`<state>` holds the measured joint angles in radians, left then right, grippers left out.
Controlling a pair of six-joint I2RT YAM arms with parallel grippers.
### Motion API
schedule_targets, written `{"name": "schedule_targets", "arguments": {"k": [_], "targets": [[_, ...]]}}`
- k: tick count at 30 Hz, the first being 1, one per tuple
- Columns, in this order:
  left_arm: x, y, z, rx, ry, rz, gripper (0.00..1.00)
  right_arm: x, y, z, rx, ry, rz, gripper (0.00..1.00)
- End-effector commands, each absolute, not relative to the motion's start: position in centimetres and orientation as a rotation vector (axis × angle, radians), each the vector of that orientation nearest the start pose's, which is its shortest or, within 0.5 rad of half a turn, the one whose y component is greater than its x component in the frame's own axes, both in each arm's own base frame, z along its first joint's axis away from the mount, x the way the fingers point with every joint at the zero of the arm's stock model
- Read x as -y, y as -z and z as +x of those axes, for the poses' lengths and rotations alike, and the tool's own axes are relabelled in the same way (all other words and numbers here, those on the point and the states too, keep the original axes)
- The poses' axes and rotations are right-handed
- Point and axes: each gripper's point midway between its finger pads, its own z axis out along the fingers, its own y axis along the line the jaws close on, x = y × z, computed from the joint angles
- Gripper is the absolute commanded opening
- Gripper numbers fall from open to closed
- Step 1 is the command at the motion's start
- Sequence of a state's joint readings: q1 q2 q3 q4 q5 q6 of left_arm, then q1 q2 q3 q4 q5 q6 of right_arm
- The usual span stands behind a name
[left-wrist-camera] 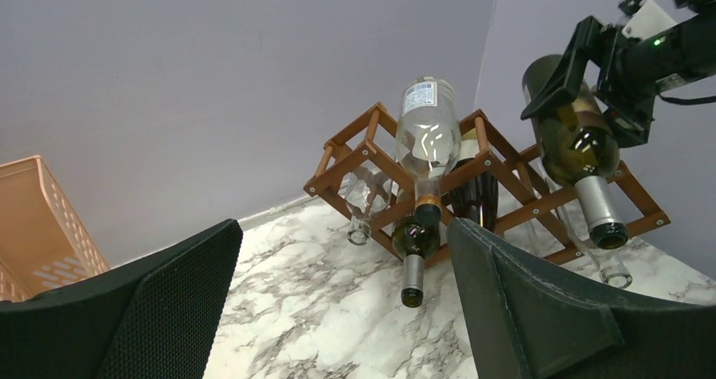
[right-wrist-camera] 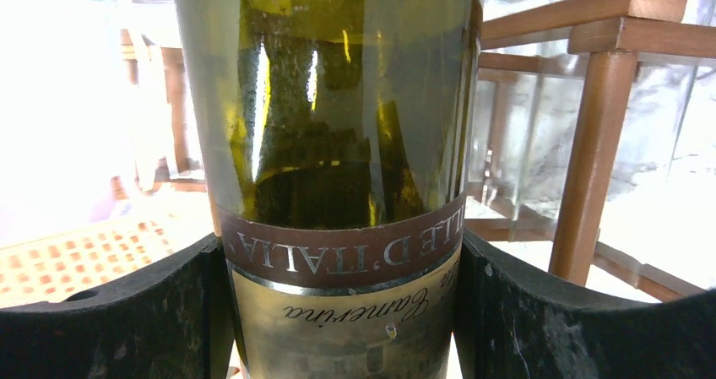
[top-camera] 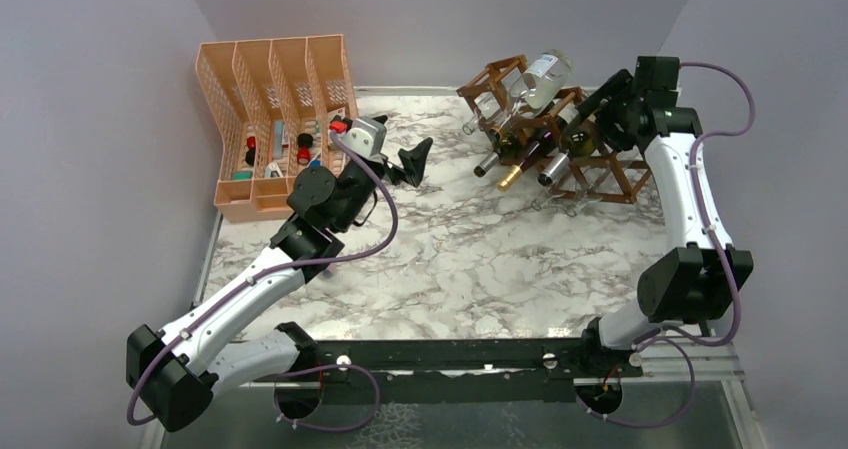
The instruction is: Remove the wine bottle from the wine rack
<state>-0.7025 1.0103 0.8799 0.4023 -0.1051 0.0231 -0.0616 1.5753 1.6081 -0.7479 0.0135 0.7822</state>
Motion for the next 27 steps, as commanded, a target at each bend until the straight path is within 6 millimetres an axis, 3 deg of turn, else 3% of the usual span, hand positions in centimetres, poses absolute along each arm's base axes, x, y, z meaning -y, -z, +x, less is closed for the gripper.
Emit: {"name": "schedule_targets", "arguments": {"k": [1, 9, 15, 19, 23, 27], "targets": [[23.5, -39.1, 30.2, -1.25, 0.531, 0.383, 0.99, -1.5, -33.0, 44.2, -1.894, -0.567, 0.856, 0.57], [25.0, -38.5, 29.9, -1.26, 0.599, 0.426, 0.99, -5.9, -36.4, 41.8, -1.939, -0.854, 0.728, 0.49], [27.3, -38.6, 29.1, -1.268, 0.727, 0.489, 0.99, -9.5, -35.9, 38.7, -2.04, -1.067, 0.584, 0.49], [27.7, -37.6, 30.0, -1.333, 0.75, 0.431, 0.99, -11.0, -36.0, 36.6, -2.034, -1.131, 0.54, 0.49], [29.3, -36.4, 30.8, -1.401, 0.761, 0.493, 0.99, -12.5, -36.1, 35.2, -2.055, -1.191, 0.501, 0.49], [29.4, -35.4, 30.8, -1.413, 0.755, 0.503, 0.99, -14.9, -36.1, 34.0, -2.072, -1.302, 0.468, 0.49]]}}
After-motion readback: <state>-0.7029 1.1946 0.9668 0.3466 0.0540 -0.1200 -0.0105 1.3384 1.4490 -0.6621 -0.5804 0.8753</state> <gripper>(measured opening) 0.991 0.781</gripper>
